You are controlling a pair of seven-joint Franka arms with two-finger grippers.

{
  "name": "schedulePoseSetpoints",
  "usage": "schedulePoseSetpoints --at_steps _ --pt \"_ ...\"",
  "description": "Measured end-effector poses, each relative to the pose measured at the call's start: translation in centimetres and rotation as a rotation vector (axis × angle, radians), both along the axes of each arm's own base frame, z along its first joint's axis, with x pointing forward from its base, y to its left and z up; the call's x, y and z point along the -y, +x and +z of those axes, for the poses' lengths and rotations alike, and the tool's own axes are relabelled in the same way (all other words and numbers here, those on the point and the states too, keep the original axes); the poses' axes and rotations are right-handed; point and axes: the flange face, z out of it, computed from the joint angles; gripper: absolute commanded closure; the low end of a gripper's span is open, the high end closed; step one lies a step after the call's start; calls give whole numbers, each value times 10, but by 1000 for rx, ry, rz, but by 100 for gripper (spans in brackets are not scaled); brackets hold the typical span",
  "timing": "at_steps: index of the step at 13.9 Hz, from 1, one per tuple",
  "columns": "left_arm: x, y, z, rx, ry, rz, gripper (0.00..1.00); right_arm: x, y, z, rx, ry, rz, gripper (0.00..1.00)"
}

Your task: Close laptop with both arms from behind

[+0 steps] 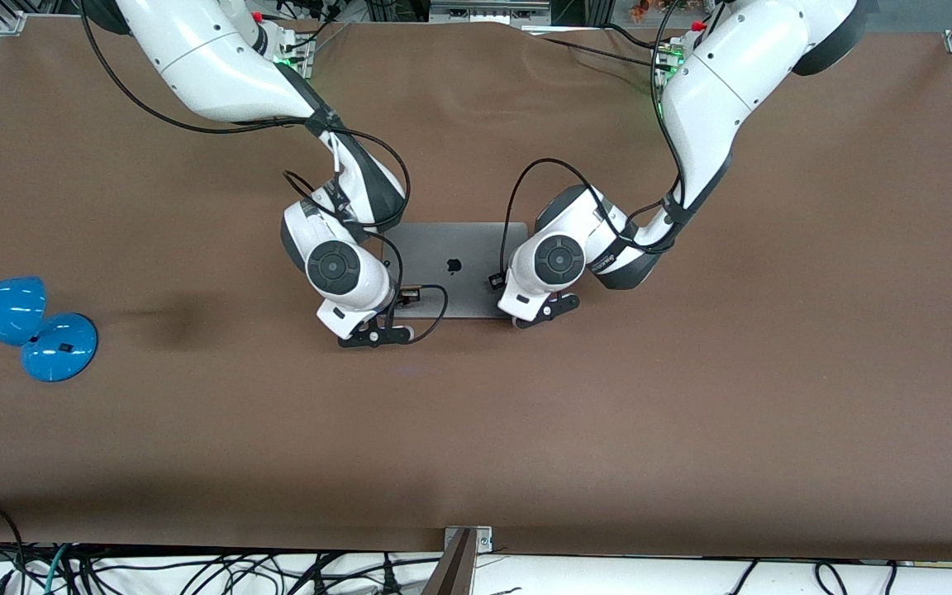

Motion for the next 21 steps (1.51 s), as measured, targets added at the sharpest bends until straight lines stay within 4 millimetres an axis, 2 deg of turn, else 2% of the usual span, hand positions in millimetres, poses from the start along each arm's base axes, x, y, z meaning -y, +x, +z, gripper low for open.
schedulePoseSetpoints --at_steps 3,5,8,11,14,17,19,21 --pt "-10 14 6 19 -1 22 0 25 14 40 -5 -18 -28 0" --pt "-16 21 22 23 7 23 0 48 20 63 -15 -31 -37 0" --pt "-28 26 76 27 44 -31 0 98 36 77 -37 -34 -11 0" --pt "-53 28 138 37 82 -80 0 167 59 87 -29 -16 -3 0" --pt "-73 26 196 70 101 -128 0 230 73 112 -1 -6 -13 0" --pt "-114 31 252 114 105 -184 0 264 74 161 49 -24 13 0" --pt "-152 37 286 138 108 -218 0 275 65 207 94 -41 6 0" --pt "-188 38 316 159 121 -245 0 288 48 255 136 -59 -13 0"
